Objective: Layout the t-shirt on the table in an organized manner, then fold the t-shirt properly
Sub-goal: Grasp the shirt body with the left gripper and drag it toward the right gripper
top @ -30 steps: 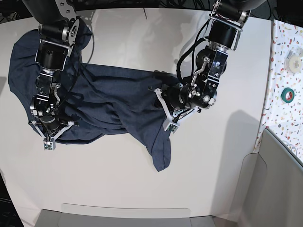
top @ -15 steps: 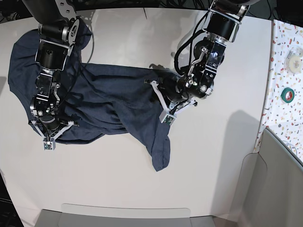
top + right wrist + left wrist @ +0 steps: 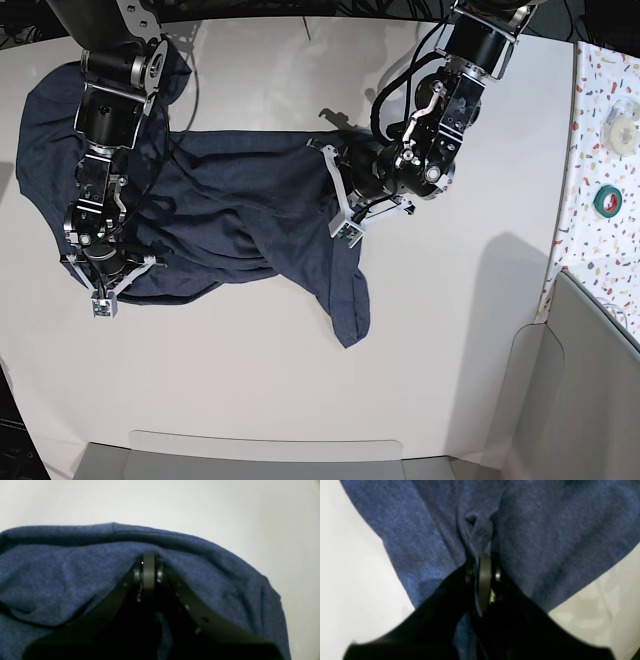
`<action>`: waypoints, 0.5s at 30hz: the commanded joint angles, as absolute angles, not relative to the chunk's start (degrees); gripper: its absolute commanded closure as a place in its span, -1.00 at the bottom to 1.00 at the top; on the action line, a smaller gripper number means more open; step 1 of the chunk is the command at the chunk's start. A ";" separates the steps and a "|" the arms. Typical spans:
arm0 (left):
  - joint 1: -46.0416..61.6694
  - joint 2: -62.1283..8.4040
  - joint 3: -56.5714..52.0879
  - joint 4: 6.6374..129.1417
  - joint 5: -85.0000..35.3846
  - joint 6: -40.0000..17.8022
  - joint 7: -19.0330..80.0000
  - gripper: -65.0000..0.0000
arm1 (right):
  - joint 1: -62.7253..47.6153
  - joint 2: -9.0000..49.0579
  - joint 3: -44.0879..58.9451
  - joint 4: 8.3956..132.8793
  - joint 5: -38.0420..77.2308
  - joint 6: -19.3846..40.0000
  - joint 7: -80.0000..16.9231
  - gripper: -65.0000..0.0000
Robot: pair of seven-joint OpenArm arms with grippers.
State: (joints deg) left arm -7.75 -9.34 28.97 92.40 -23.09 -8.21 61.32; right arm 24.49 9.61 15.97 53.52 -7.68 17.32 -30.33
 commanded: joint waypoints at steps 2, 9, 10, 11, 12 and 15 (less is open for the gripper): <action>-8.31 -9.54 25.71 95.69 -23.16 -8.48 61.23 1.00 | 23.87 9.63 15.87 52.79 -9.19 17.98 -36.70 1.00; -6.64 -9.63 20.97 105.98 -23.16 -8.75 61.41 1.00 | 23.87 9.63 15.87 52.79 -9.19 17.98 -36.70 1.00; -6.20 -9.63 20.79 107.12 -23.16 -8.75 61.41 1.00 | 23.87 9.63 15.87 52.79 -9.19 17.98 -36.70 1.00; -5.85 -9.63 20.70 108.35 -23.16 -8.75 61.41 1.00 | 23.87 9.63 15.87 52.79 -9.19 17.80 -36.70 1.00; -5.41 -9.71 20.70 109.32 -23.16 -8.75 61.41 1.00 | 23.87 9.63 15.87 52.79 -9.19 17.27 -36.70 1.00; -3.65 -11.56 20.97 112.13 -23.16 -8.75 61.23 1.00 | 23.87 9.63 15.87 52.79 -9.19 15.16 -36.70 1.00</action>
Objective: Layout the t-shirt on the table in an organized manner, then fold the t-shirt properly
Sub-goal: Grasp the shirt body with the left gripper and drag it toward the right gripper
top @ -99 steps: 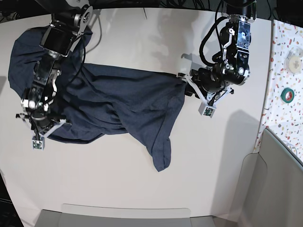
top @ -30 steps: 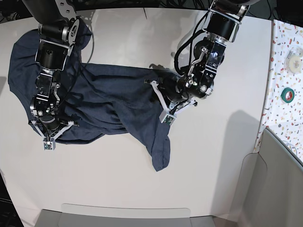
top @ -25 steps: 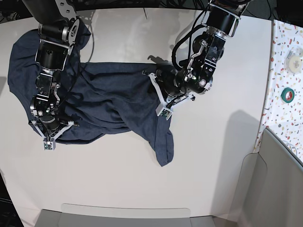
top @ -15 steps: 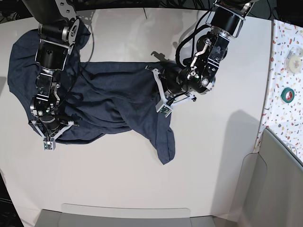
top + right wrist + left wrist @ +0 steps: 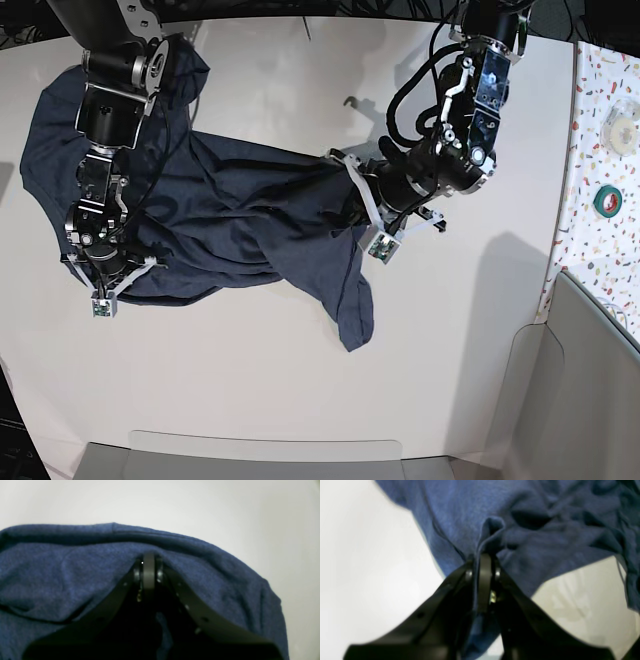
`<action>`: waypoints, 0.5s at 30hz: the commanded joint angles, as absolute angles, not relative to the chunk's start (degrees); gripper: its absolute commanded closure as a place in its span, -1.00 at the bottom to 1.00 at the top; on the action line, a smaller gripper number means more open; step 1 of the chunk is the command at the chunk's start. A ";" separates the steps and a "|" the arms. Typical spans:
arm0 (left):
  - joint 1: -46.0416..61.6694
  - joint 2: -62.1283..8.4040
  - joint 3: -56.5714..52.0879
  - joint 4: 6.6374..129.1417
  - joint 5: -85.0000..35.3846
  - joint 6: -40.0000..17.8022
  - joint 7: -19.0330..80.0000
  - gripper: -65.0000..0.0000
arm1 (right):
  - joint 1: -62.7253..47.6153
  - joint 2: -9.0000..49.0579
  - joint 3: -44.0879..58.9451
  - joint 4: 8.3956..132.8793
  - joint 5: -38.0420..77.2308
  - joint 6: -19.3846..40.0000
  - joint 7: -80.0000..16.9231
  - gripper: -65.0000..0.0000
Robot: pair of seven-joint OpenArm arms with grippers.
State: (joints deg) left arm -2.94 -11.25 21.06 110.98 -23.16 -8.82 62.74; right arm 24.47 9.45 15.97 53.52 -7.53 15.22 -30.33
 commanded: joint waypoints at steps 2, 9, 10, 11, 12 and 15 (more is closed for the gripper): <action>-2.77 -12.00 20.88 112.92 -23.16 -8.75 61.23 1.00 | 23.87 9.63 15.87 52.79 -9.19 14.90 -36.70 1.00; -2.24 -13.76 20.62 112.84 -23.16 -8.75 61.14 1.00 | 23.87 9.71 15.87 52.70 -9.19 14.90 -36.70 1.00; -2.24 -13.85 20.62 112.84 -23.16 -8.75 61.14 1.00 | 23.87 9.71 15.87 52.70 -9.19 14.90 -36.70 1.00; -2.24 -13.85 20.62 112.84 -23.16 -8.75 61.14 1.00 | 23.87 9.71 15.87 52.70 -9.19 14.90 -36.70 1.00; -2.24 -13.85 20.62 112.84 -23.16 -8.75 61.14 1.00 | 23.87 9.80 15.87 52.70 -9.19 14.90 -36.70 1.00; -2.24 -13.93 20.62 112.84 -23.16 -8.75 61.14 1.00 | 23.87 9.80 15.87 52.70 -9.19 14.90 -36.70 1.00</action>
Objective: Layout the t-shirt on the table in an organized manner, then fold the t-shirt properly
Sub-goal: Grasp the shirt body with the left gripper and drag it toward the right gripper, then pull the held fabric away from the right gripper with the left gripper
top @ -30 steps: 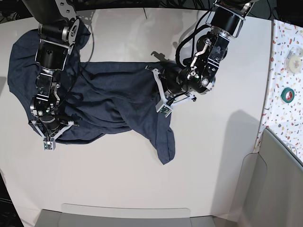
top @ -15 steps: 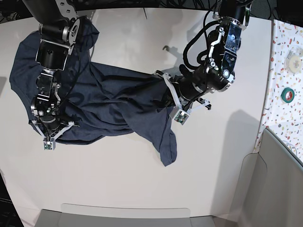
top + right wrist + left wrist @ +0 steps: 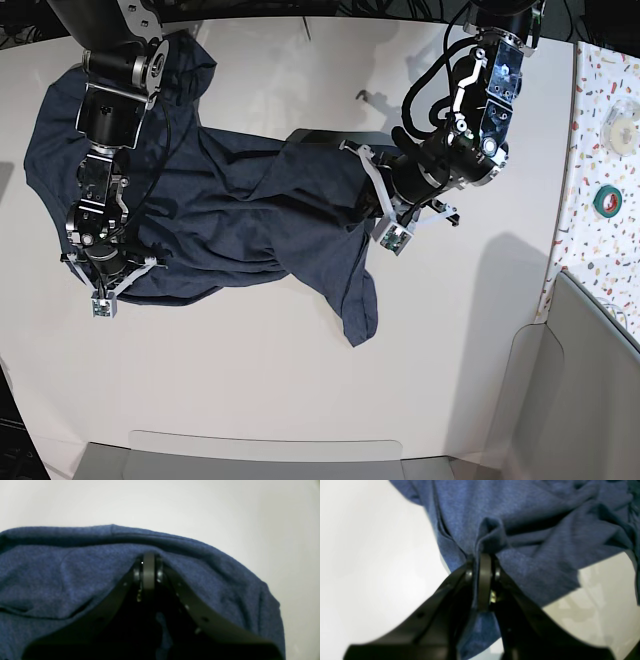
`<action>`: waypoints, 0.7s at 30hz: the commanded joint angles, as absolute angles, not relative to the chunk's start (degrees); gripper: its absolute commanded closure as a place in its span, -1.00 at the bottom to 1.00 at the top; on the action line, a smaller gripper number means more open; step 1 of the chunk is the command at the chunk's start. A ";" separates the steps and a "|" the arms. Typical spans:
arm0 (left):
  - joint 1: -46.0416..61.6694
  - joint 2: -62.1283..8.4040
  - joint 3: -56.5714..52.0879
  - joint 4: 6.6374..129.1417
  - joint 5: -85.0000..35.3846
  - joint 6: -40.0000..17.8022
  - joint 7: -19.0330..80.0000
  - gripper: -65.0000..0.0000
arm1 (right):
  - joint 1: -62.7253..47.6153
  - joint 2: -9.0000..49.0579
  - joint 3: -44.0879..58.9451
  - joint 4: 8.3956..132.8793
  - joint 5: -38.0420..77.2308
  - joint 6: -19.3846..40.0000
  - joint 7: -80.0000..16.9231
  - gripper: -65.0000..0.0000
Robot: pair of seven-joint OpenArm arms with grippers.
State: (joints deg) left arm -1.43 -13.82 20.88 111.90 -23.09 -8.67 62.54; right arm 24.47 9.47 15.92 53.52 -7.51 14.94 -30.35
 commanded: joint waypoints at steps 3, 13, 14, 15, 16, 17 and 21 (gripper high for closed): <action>-2.15 -13.93 20.62 112.75 -23.16 -8.75 61.14 0.97 | 23.78 9.98 15.87 52.70 -9.19 14.90 -36.70 1.00; -2.15 -13.93 20.62 112.75 -23.16 -8.75 61.23 0.80 | 23.78 9.98 15.87 52.70 -9.19 14.90 -36.70 1.00; -2.15 -13.93 20.53 112.75 -23.16 -8.75 61.23 0.80 | 23.78 9.98 15.87 52.70 -9.19 14.90 -36.70 1.00; -2.15 -13.93 20.53 112.75 -23.16 -8.75 61.23 0.80 | 23.78 9.98 15.87 52.70 -9.19 14.90 -36.70 1.00; -2.15 -13.93 20.53 112.75 -23.16 -8.75 61.23 0.80 | 23.78 9.98 15.87 52.70 -9.19 14.90 -36.70 1.00; -1.80 -13.93 20.53 112.75 -23.16 -8.75 61.23 0.81 | 23.78 9.98 15.87 52.70 -9.19 14.90 -36.70 1.00; -1.10 -13.93 20.70 111.87 -23.16 -8.75 61.23 0.92 | 23.78 9.98 15.87 52.70 -9.19 14.90 -36.70 1.00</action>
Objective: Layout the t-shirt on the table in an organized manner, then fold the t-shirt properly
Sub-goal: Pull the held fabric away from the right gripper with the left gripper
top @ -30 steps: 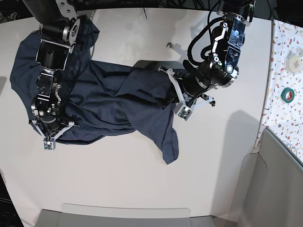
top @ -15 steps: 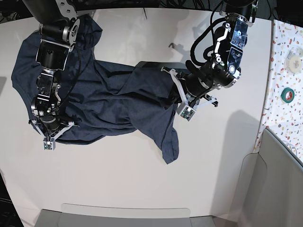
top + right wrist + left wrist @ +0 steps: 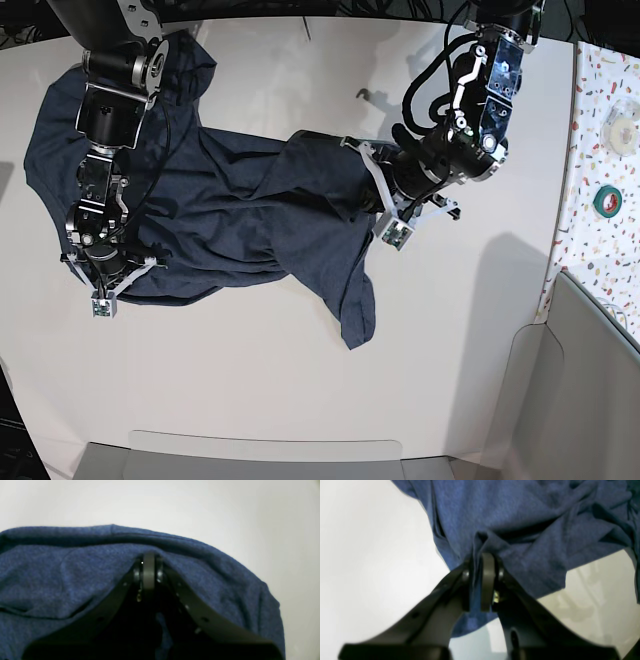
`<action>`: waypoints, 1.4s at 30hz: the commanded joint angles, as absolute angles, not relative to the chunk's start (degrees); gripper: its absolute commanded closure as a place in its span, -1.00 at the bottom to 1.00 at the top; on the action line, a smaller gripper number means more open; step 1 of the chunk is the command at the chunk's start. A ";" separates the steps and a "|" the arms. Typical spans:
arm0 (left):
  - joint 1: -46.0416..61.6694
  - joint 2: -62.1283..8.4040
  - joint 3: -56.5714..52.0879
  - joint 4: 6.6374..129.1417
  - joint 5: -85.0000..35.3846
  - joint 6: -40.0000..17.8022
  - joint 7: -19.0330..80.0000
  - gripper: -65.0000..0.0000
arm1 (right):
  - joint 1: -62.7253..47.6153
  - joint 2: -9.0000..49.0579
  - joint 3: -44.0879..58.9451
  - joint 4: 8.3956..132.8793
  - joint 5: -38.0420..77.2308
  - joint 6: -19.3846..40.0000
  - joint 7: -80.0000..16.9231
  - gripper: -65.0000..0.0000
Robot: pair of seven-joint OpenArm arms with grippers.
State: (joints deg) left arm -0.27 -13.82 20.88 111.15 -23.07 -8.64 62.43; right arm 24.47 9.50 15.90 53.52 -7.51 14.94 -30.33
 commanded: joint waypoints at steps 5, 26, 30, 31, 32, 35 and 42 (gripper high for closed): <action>-1.45 -13.93 20.70 108.26 -23.16 -8.75 60.35 0.91 | 23.08 9.98 15.87 52.79 -9.10 14.90 -36.70 1.00; 0.66 -15.52 21.14 109.23 -23.16 -8.84 56.66 1.00 | 22.29 9.45 15.87 52.62 -8.84 14.90 -36.70 1.00; 2.15 -17.63 21.23 113.01 -23.16 -8.84 57.01 1.00 | 22.29 8.84 16.13 52.53 -9.01 14.90 -36.70 1.00; 2.68 -18.24 21.32 113.63 -23.25 -8.84 57.01 1.00 | 22.29 8.84 16.13 52.53 -9.01 14.90 -36.70 1.00; 3.12 -18.77 21.76 113.98 -23.25 -8.84 57.01 1.00 | 22.29 8.84 16.13 52.44 -9.10 14.81 -36.70 1.00; 4.88 -21.23 22.99 114.77 -23.25 -8.84 56.57 1.00 | 22.29 8.92 16.13 52.44 -9.10 14.81 -36.70 1.00; 10.33 -24.22 23.96 118.29 -23.25 -8.84 56.40 1.00 | 22.29 9.01 16.13 52.44 -9.10 14.81 -36.70 1.00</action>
